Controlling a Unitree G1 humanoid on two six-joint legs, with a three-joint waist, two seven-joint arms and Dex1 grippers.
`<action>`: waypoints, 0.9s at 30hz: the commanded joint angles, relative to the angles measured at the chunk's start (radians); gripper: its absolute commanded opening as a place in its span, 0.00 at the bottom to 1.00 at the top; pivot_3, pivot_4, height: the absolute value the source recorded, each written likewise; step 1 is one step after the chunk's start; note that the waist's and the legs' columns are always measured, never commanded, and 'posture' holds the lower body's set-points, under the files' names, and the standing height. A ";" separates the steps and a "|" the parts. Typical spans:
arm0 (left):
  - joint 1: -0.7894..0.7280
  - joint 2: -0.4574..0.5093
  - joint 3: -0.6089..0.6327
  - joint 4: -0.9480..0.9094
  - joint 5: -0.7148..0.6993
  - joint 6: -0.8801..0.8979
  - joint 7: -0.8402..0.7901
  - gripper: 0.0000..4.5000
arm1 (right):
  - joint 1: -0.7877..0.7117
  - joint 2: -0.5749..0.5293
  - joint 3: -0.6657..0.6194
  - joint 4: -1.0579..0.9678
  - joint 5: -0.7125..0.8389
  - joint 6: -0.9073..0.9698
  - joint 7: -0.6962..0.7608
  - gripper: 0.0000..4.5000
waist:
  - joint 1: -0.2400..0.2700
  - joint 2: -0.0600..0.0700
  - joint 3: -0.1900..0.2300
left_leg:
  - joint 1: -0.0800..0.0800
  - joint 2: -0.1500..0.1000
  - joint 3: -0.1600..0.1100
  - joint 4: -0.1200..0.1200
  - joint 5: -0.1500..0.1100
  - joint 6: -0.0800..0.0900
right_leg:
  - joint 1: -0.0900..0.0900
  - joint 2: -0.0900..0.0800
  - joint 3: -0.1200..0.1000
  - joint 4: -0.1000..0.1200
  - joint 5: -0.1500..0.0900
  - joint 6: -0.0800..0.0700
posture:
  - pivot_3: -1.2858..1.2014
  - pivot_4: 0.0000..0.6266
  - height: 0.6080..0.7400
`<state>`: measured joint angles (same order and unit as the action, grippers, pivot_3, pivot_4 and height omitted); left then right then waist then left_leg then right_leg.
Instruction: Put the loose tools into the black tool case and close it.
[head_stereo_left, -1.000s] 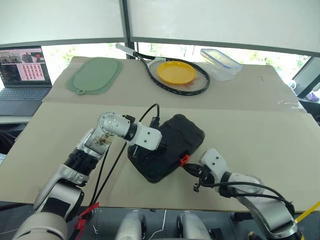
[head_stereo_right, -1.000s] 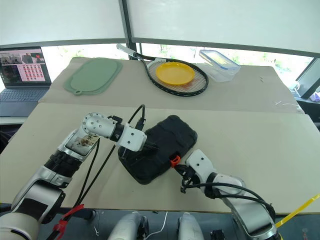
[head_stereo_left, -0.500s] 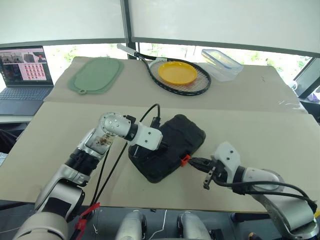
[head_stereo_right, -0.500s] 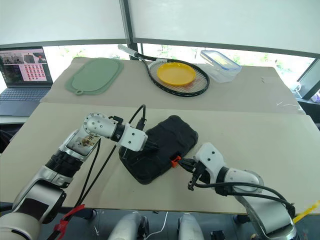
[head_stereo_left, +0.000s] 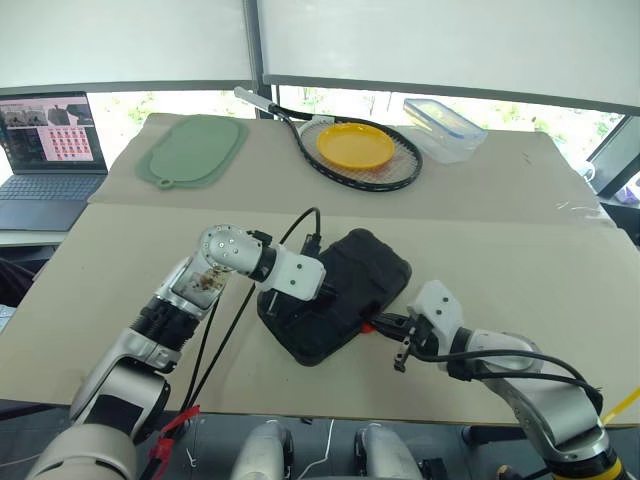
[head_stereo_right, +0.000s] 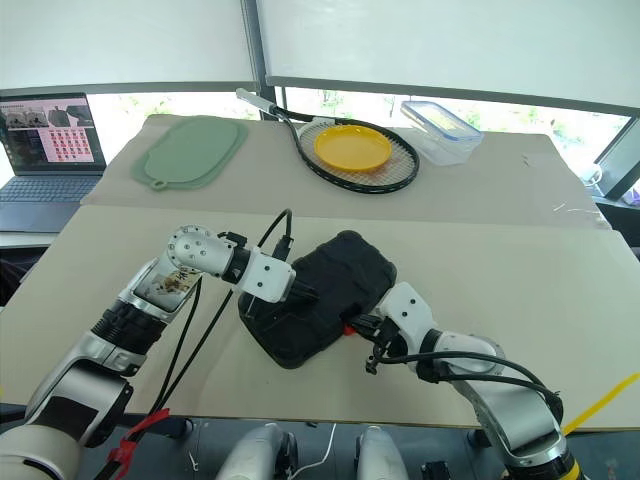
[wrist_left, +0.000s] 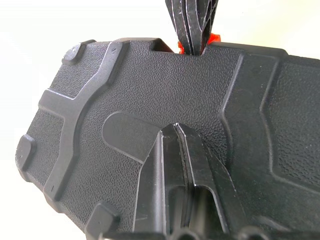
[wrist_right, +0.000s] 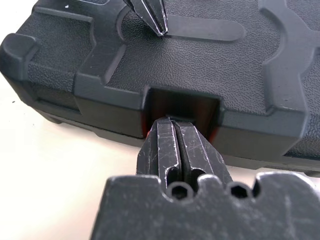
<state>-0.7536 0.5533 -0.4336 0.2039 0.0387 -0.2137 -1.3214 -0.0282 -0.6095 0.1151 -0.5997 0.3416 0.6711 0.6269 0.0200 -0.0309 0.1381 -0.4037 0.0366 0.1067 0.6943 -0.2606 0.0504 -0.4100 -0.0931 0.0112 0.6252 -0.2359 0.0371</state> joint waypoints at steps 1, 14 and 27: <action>0.031 0.011 -0.043 0.048 0.069 0.016 0.005 0.00 | 0.044 -0.016 -0.129 -0.086 0.072 0.028 -0.004 0.02 | 0.002 0.000 0.000 | 0.000 0.000 0.000 0.000 0.000 0.000 | 0.000 0.000 0.000 0.000 0.000 0.000 | 0.52 0.24 0.99; 0.011 -0.005 -0.050 0.075 0.073 0.002 0.006 0.00 | 0.134 -0.039 -0.052 -0.032 0.006 0.005 -0.017 0.02 | 0.001 0.000 0.000 | 0.001 0.001 0.000 0.000 0.000 0.000 | 0.001 0.000 0.000 -0.001 0.000 0.000 | 0.52 0.24 0.99; 0.006 -0.017 -0.053 0.094 0.077 -0.007 0.014 0.00 | -0.080 0.004 -0.004 -0.008 0.029 0.057 0.009 0.02 | 0.001 0.001 0.000 | -0.001 0.000 0.000 0.000 0.001 0.001 | -0.001 -0.001 0.000 -0.001 0.001 0.000 | 0.52 0.24 0.99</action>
<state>-0.7770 0.5422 -0.4376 0.2427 0.0476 -0.2356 -1.3184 -0.0635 -0.6160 0.1477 -0.5288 0.3246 0.7398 0.6275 0.0214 -0.0303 0.1381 -0.4050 0.0363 0.1062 0.6943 -0.2599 0.0514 -0.4112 -0.0938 0.0110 0.6247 -0.2352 0.0368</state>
